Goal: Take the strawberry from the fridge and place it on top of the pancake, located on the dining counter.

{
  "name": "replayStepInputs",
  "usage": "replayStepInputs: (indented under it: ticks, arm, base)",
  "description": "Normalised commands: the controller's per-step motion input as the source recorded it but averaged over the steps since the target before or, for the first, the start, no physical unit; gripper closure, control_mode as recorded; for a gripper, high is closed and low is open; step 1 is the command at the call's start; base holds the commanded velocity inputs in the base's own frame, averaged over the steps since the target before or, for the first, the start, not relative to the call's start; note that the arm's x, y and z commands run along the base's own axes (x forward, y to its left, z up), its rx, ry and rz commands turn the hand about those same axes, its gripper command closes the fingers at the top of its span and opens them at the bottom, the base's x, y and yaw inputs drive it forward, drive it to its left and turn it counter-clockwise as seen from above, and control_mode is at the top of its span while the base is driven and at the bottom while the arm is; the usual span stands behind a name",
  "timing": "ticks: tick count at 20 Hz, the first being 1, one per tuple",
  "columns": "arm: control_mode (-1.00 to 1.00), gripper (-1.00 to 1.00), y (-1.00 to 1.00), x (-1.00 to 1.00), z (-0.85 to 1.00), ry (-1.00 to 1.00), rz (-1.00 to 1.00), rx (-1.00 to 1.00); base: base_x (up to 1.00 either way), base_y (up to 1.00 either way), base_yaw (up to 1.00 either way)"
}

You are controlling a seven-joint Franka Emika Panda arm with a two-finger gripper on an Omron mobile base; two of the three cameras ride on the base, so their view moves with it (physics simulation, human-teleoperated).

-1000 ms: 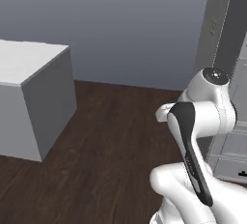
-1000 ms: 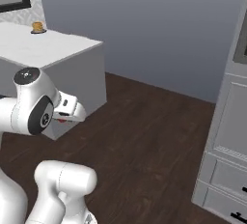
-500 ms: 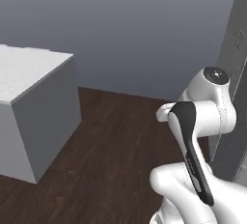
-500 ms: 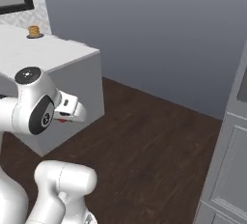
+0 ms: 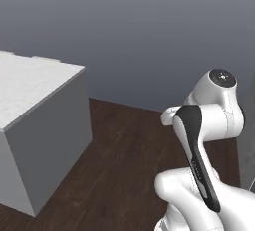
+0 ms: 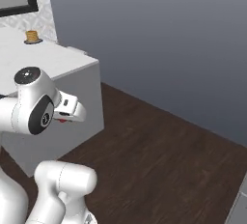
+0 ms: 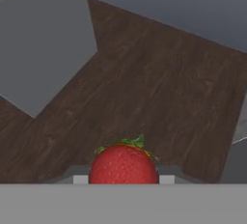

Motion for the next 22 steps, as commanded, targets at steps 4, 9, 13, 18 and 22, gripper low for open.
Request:
replayStepInputs:
  ticks: [4,9,13,18,22]
  arm:
    - [1.00,1.00,0.00,0.00,0.00,0.00,0.00,0.00]
    - [1.00,1.00,0.00,0.00,0.00,0.00,0.00,0.00]
    - [1.00,1.00,0.00,0.00,0.00,0.00,0.00,0.00]
    - [1.00,1.00,0.00,0.00,0.00,0.00,0.00,0.00]
    - [1.00,1.00,0.00,0.00,0.00,0.00,0.00,0.00]
  base:
    - [1.00,0.00,0.23]
    - [1.00,0.00,0.31]
    - [1.00,-0.09,0.38]
    - [1.00,-0.21,0.41]
    - [1.00,-0.42,0.39]
